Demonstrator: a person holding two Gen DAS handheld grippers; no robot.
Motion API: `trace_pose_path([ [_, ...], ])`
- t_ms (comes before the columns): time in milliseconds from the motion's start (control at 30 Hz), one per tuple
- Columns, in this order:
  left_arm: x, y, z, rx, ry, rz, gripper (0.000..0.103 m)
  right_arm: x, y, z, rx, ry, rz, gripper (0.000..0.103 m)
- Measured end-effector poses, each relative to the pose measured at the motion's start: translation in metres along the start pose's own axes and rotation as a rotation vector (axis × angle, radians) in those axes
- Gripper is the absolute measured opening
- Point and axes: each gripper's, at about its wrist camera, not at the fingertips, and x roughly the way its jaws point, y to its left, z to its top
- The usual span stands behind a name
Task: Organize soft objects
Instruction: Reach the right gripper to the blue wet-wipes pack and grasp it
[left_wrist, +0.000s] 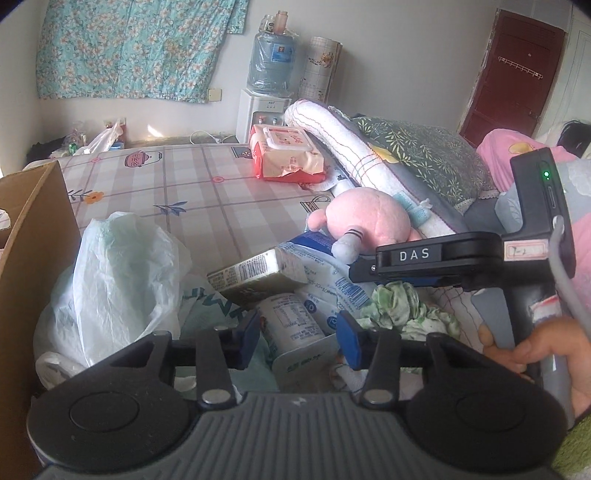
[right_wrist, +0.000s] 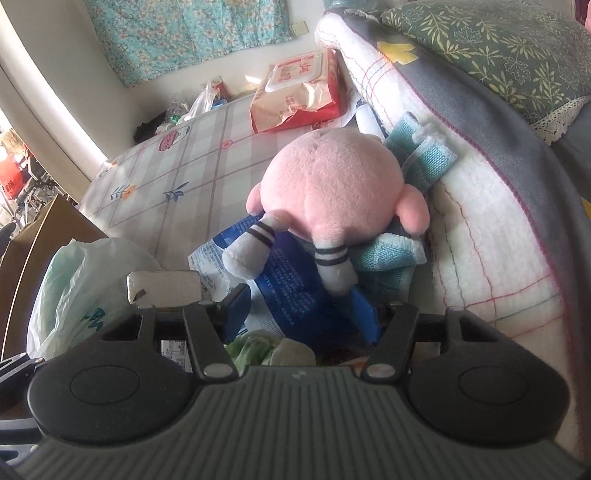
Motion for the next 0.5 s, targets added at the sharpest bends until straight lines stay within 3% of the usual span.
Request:
trace_pose_path([
  [200, 0.011, 0.004, -0.006, 0.014, 0.035, 0.0, 0.04, 0.017, -0.009, 0.009, 0.053, 0.092, 0.093, 0.066],
  [333, 0.015, 0.005, -0.008, 0.011, 0.04, -0.01, 0.04, 0.036, -0.015, 0.016, 0.089, 0.158, 0.15, 0.082],
  [500, 0.02, 0.009, -0.009, -0.004, 0.045, -0.026, 0.039, 0.044, 0.006, 0.018, 0.003, 0.185, 0.121, 0.084],
])
